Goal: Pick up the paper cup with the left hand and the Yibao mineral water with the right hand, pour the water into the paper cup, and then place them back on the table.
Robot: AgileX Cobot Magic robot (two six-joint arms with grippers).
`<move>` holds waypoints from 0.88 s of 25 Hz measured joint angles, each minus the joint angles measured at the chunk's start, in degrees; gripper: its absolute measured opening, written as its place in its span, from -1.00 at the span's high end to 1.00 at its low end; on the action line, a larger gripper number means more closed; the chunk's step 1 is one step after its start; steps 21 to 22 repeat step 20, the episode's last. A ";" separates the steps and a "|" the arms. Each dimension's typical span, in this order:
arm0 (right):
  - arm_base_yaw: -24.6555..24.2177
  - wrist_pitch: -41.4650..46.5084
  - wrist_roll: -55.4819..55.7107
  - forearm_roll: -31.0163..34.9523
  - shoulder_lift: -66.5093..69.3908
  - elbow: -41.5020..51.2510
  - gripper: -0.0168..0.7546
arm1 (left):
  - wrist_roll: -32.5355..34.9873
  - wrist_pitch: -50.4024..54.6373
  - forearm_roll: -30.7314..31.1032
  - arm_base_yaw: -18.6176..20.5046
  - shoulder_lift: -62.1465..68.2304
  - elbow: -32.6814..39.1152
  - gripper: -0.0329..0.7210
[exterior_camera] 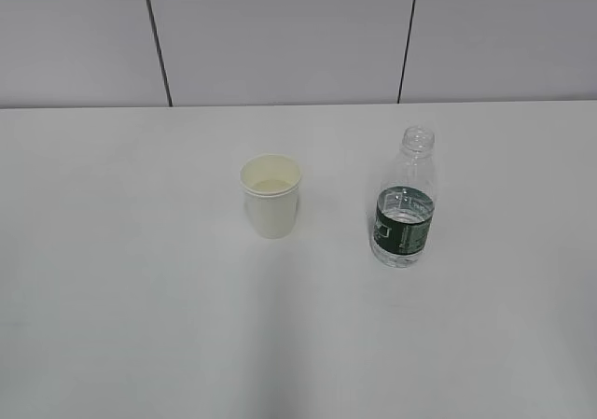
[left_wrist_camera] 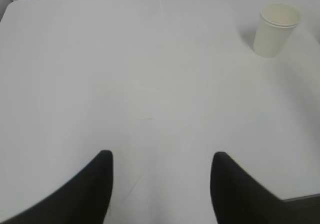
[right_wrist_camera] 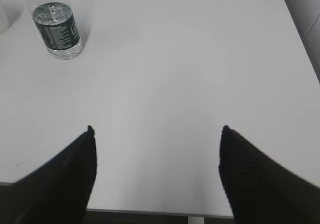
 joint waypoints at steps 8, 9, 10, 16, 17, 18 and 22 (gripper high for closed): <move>0.00 0.00 0.00 0.00 0.00 0.00 -0.58 | 0.00 0.00 0.00 0.00 0.00 0.00 -0.08; 0.00 0.00 0.00 0.00 0.00 0.00 -0.58 | 0.00 0.00 0.00 0.00 0.00 0.00 -0.08; 0.00 0.00 0.00 0.00 0.00 0.00 -0.58 | 0.00 0.00 0.00 0.00 0.00 0.00 -0.08; 0.00 0.00 0.00 0.00 0.00 0.00 -0.58 | 0.00 0.00 0.00 0.00 0.00 0.00 -0.08; 0.00 0.00 0.00 0.00 0.00 0.00 -0.58 | 0.00 0.00 0.00 0.00 0.00 0.00 -0.08; 0.00 0.00 0.00 0.00 0.00 0.00 -0.58 | 0.00 0.00 0.00 0.00 0.00 0.00 -0.08; 0.00 0.00 0.00 0.00 0.00 0.00 -0.58 | 0.00 0.00 0.00 0.00 0.00 0.00 -0.08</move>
